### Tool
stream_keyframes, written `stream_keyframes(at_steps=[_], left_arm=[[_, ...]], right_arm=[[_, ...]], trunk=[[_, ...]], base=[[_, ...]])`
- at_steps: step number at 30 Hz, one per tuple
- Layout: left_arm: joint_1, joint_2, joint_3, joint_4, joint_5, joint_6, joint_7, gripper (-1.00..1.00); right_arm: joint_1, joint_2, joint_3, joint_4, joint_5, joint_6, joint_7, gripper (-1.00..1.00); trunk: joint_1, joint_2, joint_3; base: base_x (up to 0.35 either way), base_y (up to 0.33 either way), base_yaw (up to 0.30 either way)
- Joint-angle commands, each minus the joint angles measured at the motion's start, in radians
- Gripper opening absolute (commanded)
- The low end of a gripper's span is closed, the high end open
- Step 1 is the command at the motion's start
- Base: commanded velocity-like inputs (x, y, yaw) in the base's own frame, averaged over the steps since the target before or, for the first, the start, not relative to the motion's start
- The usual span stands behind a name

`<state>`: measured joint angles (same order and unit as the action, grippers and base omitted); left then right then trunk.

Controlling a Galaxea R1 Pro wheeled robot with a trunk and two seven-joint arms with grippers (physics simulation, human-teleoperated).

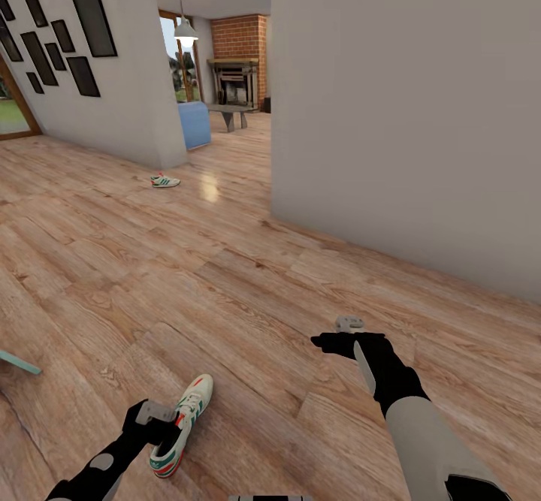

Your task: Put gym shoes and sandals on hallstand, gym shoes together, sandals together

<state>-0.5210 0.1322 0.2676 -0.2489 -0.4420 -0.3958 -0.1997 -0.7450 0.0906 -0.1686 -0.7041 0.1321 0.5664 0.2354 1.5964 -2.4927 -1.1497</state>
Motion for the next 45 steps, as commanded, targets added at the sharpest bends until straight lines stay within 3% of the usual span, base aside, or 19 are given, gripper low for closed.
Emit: stream_keyframes(at_steps=[1,4,15,26,36,45], left_arm=[[-0.001,0.000,0.009,0.002,-0.004,-0.003,-0.007,1.00],[-0.001,0.000,0.009,0.002,-0.004,-0.003,-0.007,1.00],[-0.001,0.000,0.009,0.002,-0.004,-0.003,-0.007,1.00],[-0.001,-0.001,0.009,0.002,-0.004,-0.003,-0.007,1.00],[-0.001,-0.002,0.007,0.001,-0.004,-0.003,-0.007,1.00],[-0.001,-0.002,0.007,0.001,-0.004,-0.003,-0.007,1.00]], right_arm=[[0.000,0.001,-0.007,-0.002,0.011,0.004,0.008,1.00],[0.000,0.001,-0.007,-0.002,0.011,0.004,0.007,1.00],[0.000,0.001,-0.006,-0.002,0.011,0.004,0.007,1.00],[0.000,0.001,-0.008,-0.009,0.011,0.004,0.007,1.00],[0.000,0.001,-0.007,-0.092,0.011,0.004,0.007,1.00],[0.000,0.001,-0.006,-0.096,0.011,0.004,0.007,1.00]], trunk=[[0.000,0.000,-0.001],[0.004,-0.007,-0.004],[0.009,-0.010,-0.052],[0.009,-0.010,-0.061],[0.013,-0.012,-0.109],[0.013,-0.012,-0.122]], base=[[0.000,0.000,0.000],[0.000,0.000,0.000],[0.000,0.000,0.000],[0.000,0.000,0.000],[0.000,0.000,0.000],[0.000,0.000,0.000]])
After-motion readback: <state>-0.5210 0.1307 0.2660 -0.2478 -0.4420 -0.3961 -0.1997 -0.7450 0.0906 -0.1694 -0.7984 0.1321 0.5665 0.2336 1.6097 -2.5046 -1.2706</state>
